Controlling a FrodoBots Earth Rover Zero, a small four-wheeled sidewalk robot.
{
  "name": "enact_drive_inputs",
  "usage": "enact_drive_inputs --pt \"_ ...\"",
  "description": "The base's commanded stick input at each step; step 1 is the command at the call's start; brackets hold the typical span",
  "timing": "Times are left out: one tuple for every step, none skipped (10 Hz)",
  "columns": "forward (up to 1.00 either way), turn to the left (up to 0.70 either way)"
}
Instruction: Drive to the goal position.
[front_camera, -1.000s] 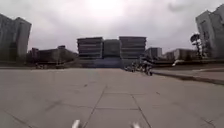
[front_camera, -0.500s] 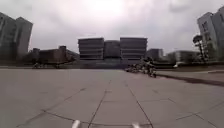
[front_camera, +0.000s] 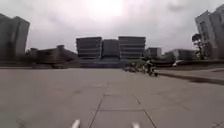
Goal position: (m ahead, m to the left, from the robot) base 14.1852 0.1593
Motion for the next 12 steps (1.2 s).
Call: enact_drive_inputs --pt "0.85 0.0" --pt "0.85 0.0" --pt "0.85 0.0" --pt "0.85 0.0" --pt "0.85 0.0" --pt "0.85 0.0" --pt "0.85 0.0" --pt "0.85 0.0" --pt "0.85 0.0" --pt "0.85 0.0" --pt "0.85 0.0" --pt "0.85 0.0"
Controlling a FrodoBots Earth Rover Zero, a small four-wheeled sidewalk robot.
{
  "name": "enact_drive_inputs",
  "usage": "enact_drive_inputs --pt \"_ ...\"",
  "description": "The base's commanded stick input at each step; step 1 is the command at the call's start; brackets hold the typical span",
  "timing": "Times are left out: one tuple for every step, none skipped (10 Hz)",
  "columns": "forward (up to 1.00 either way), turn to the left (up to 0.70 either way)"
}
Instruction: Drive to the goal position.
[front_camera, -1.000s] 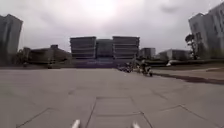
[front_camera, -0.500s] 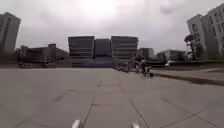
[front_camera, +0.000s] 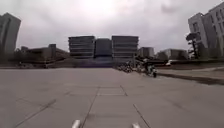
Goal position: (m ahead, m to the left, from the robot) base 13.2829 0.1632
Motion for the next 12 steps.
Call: enact_drive_inputs --pt "0.85 0.0" --pt "0.85 0.0" --pt "0.85 0.0" --pt "0.85 0.0" --pt "0.85 0.0" --pt "0.85 0.0" --pt "0.85 0.0" --pt "0.85 0.0" --pt "0.85 0.0" --pt "0.85 0.0" --pt "0.85 0.0" --pt "0.85 0.0"
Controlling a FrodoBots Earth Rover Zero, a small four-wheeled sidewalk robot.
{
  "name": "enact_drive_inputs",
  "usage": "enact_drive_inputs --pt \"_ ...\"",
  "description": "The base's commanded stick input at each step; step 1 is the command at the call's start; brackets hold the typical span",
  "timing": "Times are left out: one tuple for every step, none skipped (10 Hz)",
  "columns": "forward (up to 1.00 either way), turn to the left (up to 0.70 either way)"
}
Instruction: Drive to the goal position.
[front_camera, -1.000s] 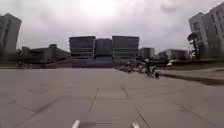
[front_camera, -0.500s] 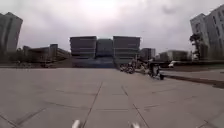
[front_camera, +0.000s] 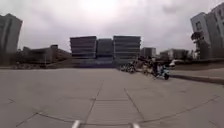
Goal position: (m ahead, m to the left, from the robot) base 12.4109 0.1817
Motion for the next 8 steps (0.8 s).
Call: enact_drive_inputs --pt "0.85 0.0" --pt "0.85 0.0" --pt "0.85 0.0" --pt "0.85 0.0" --pt "0.85 0.0" --pt "0.85 0.0" --pt "0.85 0.0" --pt "0.85 0.0"
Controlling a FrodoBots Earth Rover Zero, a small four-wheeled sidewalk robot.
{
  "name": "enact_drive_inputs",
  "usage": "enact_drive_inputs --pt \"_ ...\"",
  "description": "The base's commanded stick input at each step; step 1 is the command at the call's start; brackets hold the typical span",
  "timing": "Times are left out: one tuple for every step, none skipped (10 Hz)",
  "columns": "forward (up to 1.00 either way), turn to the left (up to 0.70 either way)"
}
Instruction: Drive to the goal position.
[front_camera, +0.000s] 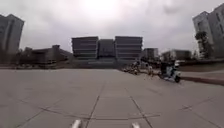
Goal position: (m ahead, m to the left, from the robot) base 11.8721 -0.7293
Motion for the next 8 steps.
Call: enact_drive_inputs --pt "0.85 0.0" --pt "0.85 0.0" --pt "0.85 0.0" --pt "0.85 0.0" --pt "0.85 0.0" --pt "0.85 0.0" --pt "0.85 0.0" --pt "0.85 0.0"
